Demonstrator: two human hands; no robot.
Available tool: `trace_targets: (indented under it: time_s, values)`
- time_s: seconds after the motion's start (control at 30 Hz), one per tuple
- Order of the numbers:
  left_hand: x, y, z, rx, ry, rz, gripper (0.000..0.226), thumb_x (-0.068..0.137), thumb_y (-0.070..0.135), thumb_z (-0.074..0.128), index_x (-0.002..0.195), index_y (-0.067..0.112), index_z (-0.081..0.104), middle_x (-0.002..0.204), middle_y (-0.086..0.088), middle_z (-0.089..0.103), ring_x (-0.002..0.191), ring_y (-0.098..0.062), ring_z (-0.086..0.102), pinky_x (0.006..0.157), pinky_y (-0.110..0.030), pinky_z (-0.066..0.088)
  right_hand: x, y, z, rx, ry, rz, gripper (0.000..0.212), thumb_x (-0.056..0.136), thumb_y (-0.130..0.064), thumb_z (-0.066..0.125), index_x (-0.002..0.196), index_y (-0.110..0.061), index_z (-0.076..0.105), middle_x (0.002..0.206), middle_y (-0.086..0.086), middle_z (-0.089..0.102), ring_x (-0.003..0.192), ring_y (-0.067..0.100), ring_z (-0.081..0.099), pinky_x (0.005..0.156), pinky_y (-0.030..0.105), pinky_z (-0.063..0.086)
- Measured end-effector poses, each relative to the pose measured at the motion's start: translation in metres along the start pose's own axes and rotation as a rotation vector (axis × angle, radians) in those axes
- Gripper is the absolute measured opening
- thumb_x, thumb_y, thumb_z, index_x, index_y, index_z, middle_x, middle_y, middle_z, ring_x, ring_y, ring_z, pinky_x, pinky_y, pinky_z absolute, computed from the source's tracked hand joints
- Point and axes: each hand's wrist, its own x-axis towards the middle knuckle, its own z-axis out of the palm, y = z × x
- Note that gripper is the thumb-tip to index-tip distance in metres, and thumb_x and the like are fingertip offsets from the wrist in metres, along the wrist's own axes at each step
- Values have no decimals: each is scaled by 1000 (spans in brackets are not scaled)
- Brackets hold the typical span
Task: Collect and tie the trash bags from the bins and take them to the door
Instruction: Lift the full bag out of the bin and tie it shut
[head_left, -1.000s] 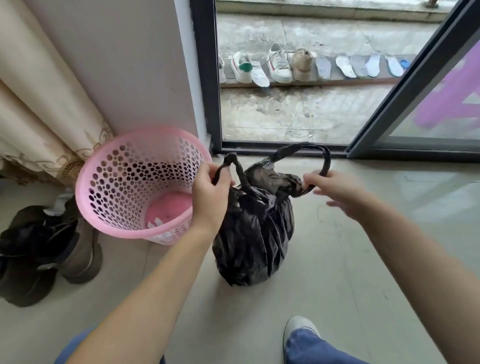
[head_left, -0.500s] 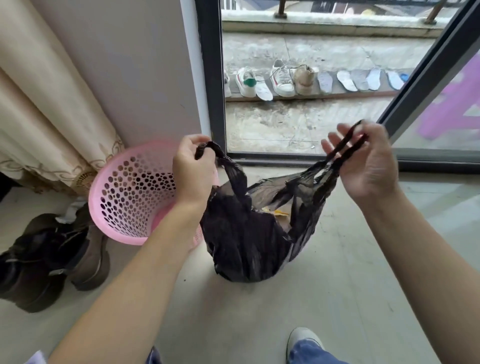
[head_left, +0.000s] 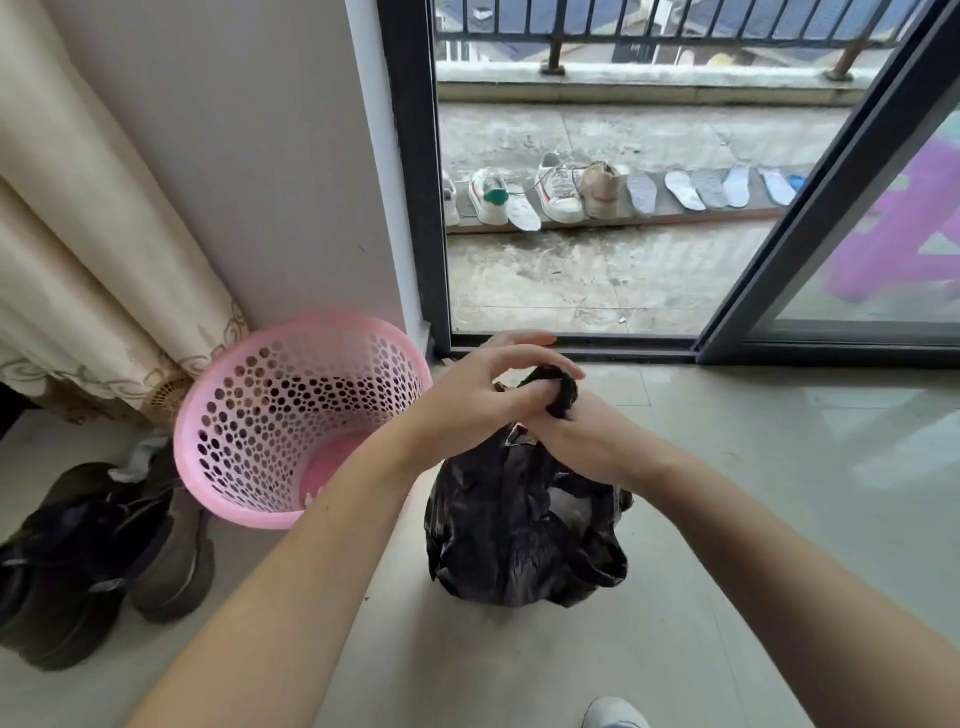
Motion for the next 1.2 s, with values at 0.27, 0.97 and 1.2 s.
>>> trace_targets:
  time_s: [0.27,0.97,1.2]
  values:
    - [-14,-63,65,-23,42,-156,47,85,7,56,128,22,46,100,18,63,95,1,61,83,-15,45,-1,9,-12,682,-101,196,43,99,-22,28,110,-28,69,50,2,37,39,11,28,48,28,16]
    - [-9,-100,62,-323,167,-375,9,91,14,59,94,19,66,81,-5,65,73,-15,62,69,-25,50,-3,84,35,-725,-243,177,58,92,-16,37,148,-19,23,155,2,21,135,26,36,107,42,36]
    - [-5,-118,57,210,444,-380,28,83,15,55,62,12,36,59,0,37,58,-15,34,55,-30,25,-6,86,10,12,-24,266,30,100,-33,40,119,-22,61,123,-7,59,117,13,53,104,30,38]
